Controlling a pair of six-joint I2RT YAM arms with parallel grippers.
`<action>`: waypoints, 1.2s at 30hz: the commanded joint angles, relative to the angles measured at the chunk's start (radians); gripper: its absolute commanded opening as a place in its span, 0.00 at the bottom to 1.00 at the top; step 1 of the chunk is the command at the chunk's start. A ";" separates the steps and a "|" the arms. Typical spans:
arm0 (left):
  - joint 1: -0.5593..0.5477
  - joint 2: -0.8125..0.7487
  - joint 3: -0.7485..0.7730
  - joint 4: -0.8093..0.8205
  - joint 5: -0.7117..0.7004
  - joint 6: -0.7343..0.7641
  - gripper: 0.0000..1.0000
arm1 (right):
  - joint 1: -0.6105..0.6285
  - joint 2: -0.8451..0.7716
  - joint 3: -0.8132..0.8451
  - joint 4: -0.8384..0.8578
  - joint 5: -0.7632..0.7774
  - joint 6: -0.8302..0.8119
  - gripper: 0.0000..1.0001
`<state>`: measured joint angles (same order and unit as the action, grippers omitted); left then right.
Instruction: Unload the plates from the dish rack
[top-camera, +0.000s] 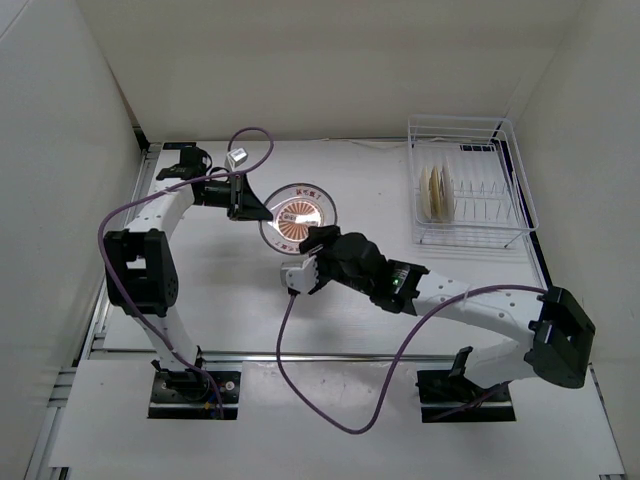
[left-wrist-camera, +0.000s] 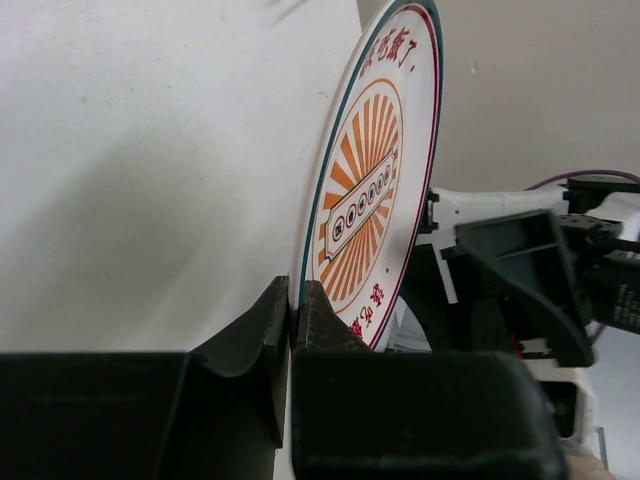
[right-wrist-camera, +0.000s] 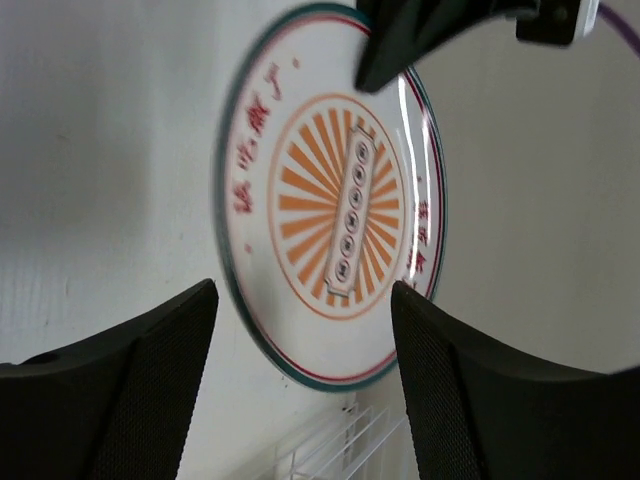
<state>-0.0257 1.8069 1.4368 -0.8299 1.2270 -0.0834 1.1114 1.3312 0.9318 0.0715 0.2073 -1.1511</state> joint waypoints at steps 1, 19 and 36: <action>0.000 -0.086 0.007 0.015 -0.010 0.007 0.10 | -0.053 -0.006 0.079 -0.019 0.030 0.091 0.75; 0.375 -0.129 -0.182 0.219 -0.232 -0.262 0.10 | -0.459 -0.018 0.318 -0.361 0.184 0.548 0.84; 0.521 0.195 -0.067 0.219 -0.176 -0.144 0.10 | -0.788 -0.104 0.397 -0.496 0.044 0.682 0.87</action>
<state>0.4828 2.0190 1.3090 -0.6239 0.9806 -0.2546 0.3569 1.2591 1.2892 -0.4114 0.2913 -0.5220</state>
